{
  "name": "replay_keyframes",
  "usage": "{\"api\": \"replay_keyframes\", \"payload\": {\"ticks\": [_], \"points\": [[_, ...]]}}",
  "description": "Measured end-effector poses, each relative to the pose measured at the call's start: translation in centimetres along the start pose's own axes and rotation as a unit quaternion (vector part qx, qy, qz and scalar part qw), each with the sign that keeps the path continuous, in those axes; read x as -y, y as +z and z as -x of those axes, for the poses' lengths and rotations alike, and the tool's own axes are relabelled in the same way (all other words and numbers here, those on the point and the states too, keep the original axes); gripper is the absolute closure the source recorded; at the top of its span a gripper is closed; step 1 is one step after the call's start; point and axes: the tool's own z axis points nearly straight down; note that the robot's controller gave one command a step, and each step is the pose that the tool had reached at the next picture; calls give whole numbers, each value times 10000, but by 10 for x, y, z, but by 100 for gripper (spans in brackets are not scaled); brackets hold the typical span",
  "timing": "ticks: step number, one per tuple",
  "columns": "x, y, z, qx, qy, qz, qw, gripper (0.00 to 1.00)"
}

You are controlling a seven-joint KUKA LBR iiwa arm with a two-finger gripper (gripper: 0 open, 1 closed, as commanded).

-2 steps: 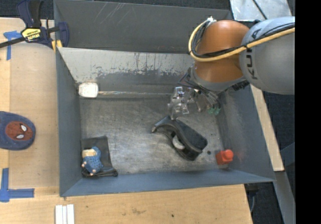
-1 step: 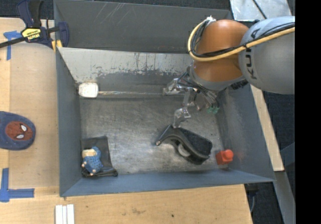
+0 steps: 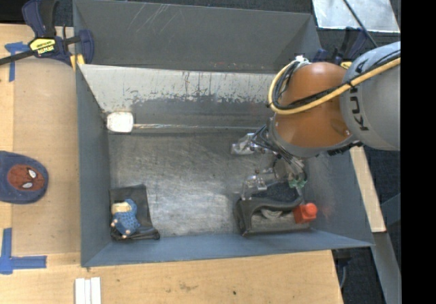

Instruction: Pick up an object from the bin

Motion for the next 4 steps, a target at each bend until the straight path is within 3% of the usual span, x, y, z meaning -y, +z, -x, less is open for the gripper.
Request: {"api": "replay_keyframes", "payload": {"ticks": [1, 2, 3, 4], "points": [[3, 4, 0, 25, -384, 2, 9993, 0], [-30, -21, -12, -137, 141, -11, 9998, 0], [0, 10, -44, -7, -581, 10, 9983, 0], [68, 43, -31, -180, -1231, 28, 9922, 0]]}}
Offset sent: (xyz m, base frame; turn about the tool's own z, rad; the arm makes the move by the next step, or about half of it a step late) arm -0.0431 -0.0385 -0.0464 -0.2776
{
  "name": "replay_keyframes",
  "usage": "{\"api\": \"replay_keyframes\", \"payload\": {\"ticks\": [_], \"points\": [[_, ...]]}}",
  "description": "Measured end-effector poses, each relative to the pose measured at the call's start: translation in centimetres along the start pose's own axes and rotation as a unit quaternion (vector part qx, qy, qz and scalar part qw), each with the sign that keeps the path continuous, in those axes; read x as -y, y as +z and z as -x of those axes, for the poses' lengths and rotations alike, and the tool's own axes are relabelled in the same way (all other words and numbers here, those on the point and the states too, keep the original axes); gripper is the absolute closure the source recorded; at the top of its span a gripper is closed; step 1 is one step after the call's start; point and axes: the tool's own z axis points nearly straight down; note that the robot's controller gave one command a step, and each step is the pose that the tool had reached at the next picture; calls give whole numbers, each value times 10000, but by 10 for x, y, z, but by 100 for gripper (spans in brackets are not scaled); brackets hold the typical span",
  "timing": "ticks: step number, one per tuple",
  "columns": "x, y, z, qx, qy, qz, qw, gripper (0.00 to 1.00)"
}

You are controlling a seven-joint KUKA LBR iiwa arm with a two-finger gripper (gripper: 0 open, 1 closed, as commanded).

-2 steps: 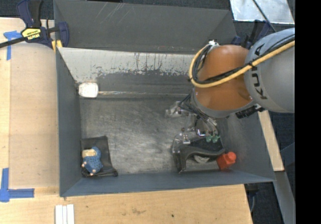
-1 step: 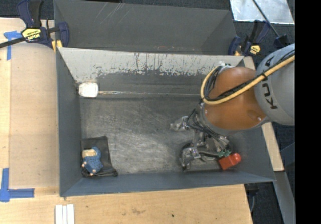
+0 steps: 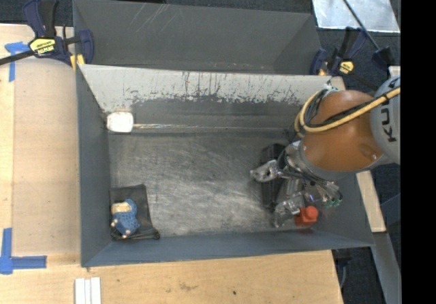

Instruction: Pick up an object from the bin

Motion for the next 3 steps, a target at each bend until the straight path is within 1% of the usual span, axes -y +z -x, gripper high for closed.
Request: {"api": "replay_keyframes", "payload": {"ticks": [1, 2, 3], "points": [[0, -3, 5, 89, -1, -27, 10000, 100], [-13, -109, 11, 64, -100, -45, 9999, 100], [-19, -53, 5, -4, -26, -14, 10000, 100]]}}
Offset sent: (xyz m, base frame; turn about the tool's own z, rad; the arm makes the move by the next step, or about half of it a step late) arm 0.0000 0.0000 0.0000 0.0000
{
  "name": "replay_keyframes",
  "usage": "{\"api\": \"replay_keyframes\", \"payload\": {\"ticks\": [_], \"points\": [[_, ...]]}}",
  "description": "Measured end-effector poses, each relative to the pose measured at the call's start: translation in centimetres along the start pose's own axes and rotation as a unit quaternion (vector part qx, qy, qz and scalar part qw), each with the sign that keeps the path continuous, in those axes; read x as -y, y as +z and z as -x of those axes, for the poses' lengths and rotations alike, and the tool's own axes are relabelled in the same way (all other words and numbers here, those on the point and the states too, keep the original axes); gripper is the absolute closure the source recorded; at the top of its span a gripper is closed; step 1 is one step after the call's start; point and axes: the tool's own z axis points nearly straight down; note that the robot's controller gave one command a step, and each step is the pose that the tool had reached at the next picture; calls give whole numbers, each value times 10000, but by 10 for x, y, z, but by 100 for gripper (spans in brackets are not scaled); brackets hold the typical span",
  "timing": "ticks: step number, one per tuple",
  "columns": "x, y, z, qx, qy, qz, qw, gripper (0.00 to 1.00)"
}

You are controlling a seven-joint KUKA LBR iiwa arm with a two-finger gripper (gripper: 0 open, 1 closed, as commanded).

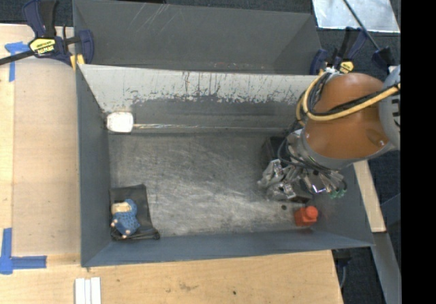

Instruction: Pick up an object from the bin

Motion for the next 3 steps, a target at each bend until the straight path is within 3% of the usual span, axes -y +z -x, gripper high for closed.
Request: {"api": "replay_keyframes", "payload": {"ticks": [1, 2, 3], "points": [[1, -3, 1, 27, 5, -11, 10000, 0], [1, -3, 1, 27, 9, -11, 10000, 100], [1, -3, 1, 26, 13, -11, 10000, 0]]}}
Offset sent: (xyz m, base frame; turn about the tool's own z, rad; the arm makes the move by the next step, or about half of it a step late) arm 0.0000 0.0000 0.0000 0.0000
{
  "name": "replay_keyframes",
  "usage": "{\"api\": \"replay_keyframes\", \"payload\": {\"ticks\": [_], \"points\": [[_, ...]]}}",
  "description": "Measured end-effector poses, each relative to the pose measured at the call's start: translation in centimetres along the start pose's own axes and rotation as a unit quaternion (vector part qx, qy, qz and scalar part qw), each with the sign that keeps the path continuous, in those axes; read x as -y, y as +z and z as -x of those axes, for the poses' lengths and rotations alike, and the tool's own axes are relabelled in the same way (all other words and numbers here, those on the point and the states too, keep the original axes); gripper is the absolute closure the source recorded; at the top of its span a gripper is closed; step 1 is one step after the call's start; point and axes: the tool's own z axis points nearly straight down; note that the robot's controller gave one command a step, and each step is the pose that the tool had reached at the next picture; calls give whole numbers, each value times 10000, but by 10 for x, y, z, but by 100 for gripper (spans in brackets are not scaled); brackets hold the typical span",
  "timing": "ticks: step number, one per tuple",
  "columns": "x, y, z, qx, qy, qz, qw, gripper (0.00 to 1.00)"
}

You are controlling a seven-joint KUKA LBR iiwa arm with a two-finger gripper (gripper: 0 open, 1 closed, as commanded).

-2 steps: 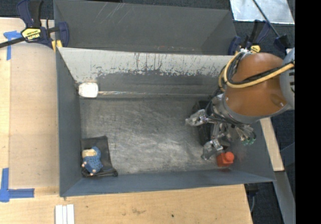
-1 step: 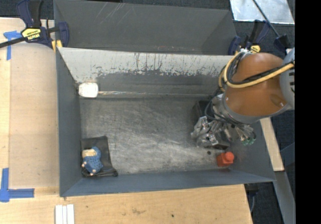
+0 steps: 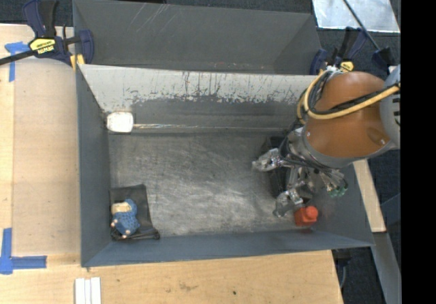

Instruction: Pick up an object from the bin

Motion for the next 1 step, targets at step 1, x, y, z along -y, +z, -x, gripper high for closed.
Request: {"api": "replay_keyframes", "payload": {"ticks": [1], "points": [[58, 55, 89, -39, -1138, 87, 9935, 0]]}}
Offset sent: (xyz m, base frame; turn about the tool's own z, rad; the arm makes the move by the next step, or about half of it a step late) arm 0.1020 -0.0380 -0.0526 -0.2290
